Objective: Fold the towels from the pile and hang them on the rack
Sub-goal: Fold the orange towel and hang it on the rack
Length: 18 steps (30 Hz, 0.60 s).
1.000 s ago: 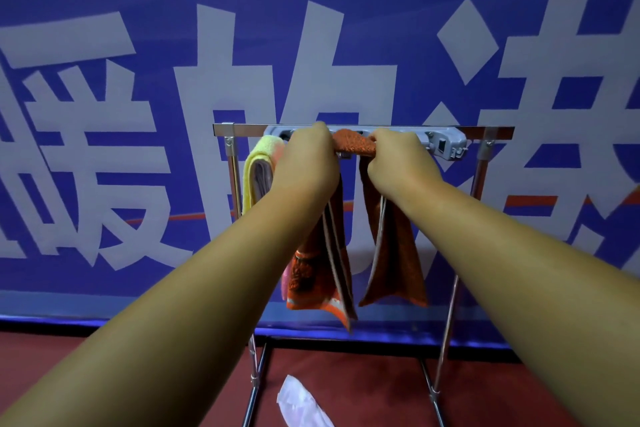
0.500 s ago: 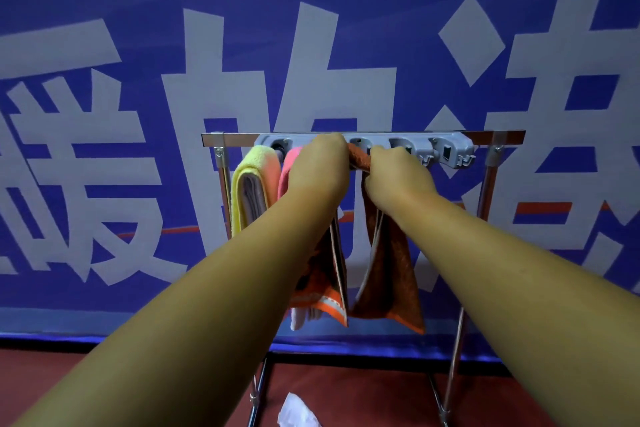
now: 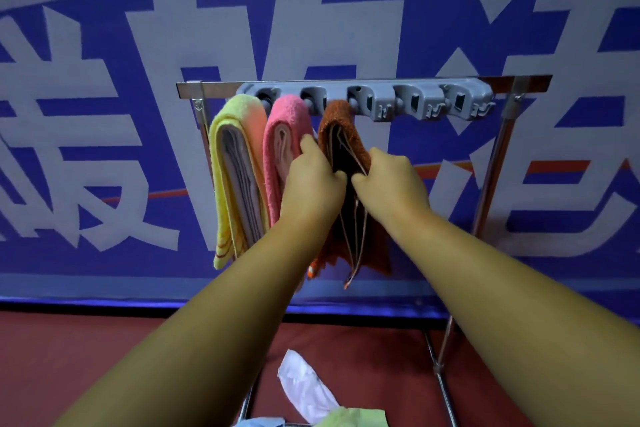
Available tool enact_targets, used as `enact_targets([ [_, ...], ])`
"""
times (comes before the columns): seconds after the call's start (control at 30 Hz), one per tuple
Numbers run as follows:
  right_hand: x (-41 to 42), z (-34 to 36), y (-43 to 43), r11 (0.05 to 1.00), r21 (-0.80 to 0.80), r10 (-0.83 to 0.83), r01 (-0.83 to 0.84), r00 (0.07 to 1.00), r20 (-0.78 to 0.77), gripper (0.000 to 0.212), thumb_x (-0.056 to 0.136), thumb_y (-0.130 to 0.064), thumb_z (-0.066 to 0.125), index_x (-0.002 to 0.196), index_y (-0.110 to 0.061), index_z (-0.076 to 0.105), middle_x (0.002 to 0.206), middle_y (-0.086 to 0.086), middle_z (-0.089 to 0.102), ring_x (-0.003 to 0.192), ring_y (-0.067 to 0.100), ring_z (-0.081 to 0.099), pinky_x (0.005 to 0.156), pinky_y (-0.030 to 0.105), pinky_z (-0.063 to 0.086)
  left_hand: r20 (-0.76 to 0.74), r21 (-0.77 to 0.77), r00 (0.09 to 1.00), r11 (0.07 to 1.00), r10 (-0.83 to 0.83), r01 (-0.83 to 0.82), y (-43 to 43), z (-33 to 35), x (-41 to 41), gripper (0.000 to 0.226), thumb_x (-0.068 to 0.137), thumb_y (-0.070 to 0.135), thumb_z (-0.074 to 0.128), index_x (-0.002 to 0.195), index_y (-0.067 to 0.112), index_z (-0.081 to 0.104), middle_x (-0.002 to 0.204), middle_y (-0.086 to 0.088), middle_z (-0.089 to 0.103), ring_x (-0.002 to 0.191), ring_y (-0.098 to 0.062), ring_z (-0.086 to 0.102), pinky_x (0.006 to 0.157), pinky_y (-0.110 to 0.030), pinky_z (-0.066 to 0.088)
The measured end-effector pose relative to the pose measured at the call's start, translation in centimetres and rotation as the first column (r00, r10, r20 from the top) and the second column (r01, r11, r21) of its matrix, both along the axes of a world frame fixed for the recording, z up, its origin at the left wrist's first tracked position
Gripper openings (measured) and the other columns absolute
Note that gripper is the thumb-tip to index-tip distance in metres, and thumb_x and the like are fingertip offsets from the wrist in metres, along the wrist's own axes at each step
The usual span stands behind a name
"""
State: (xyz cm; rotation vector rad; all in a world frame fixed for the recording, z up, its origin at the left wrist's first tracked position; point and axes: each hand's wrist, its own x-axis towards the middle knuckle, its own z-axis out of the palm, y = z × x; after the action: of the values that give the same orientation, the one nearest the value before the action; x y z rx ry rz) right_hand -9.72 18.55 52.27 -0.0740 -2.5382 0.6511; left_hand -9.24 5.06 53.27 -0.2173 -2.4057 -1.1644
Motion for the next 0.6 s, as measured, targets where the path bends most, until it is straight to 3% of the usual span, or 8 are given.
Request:
enact_targets([
  [0.1,-0.1,-2.5,0.2,0.996,-0.09,-0.013,0.017,0.999,0.053,0.015,0.095,-0.036,0.063,0.102,-0.024,0.067,0.085,0.001,0.066,0.076,0.031,0.063,0.061,0.036,0.054,0.088,0.046,0.996,0.999,0.023,-0.027,0.2,-2.1,-0.3,0.032,0.083,0.015,0.061,0.114,0.012,0.053,0.104,-0.013,0.072,0.095,-0.037,0.071,0.082,-0.048,0.062],
  [0.2,-0.5,-5.7,0.4,0.987,-0.161,0.011,0.016,0.986,0.164,0.019,0.096,-0.039,0.065,0.109,-0.026,0.069,0.084,-0.002,0.067,0.072,0.023,0.063,0.054,0.028,0.044,0.165,0.049,0.984,0.996,0.07,-0.079,0.4,-4.7,-0.9,0.033,0.075,0.025,0.06,0.106,0.015,0.066,0.1,-0.009,0.075,0.097,-0.034,0.072,0.085,-0.044,0.061],
  [0.3,-0.7,-8.7,0.7,0.971,-0.238,0.049,0.016,0.963,0.265,0.021,0.094,-0.038,0.069,0.112,-0.028,0.072,0.086,-0.004,0.072,0.071,0.016,0.068,0.058,0.029,0.053,0.219,0.062,0.972,0.993,0.083,-0.099,0.4,-7.3,-1.2,0.032,0.073,0.026,0.057,0.1,0.013,0.069,0.088,-0.008,0.076,0.085,-0.031,0.074,0.078,-0.042,0.063],
  [0.4,-0.7,-10.8,0.8,0.97,-0.239,0.044,0.037,0.945,0.324,0.022,0.088,-0.038,0.07,0.106,-0.026,0.074,0.086,-0.001,0.074,0.072,0.022,0.071,0.066,0.037,0.063,0.263,0.072,0.963,0.995,0.05,-0.071,0.2,-9.9,-2.0,0.038,0.067,0.036,0.054,0.096,0.017,0.069,0.073,-0.003,0.075,0.067,-0.026,0.076,0.07,-0.042,0.065],
  [0.5,-0.7,-12.5,0.9,0.976,-0.21,0.025,0.054,0.934,0.357,0.025,0.089,-0.038,0.068,0.106,-0.022,0.076,0.085,0.005,0.074,0.072,0.032,0.072,0.068,0.045,0.065,0.296,0.111,0.954,0.99,0.047,-0.083,0.3,-11.6,-2.3,0.037,0.067,0.044,0.059,0.09,0.017,0.071,0.071,0.001,0.075,0.069,-0.024,0.075,0.069,-0.04,0.065],
  [0.6,-0.7,-13.4,1.0,0.973,-0.219,0.012,0.069,0.937,0.348,0.023,0.098,-0.033,0.062,0.104,-0.016,0.076,0.083,0.007,0.073,0.067,0.031,0.072,0.062,0.042,0.064,0.286,0.141,0.957,0.986,0.043,-0.087,0.6,-12.4,-2.4,0.033,0.07,0.051,0.068,0.082,0.02,0.072,0.065,0.005,0.073,0.065,-0.017,0.073,0.068,-0.036,0.063],
])
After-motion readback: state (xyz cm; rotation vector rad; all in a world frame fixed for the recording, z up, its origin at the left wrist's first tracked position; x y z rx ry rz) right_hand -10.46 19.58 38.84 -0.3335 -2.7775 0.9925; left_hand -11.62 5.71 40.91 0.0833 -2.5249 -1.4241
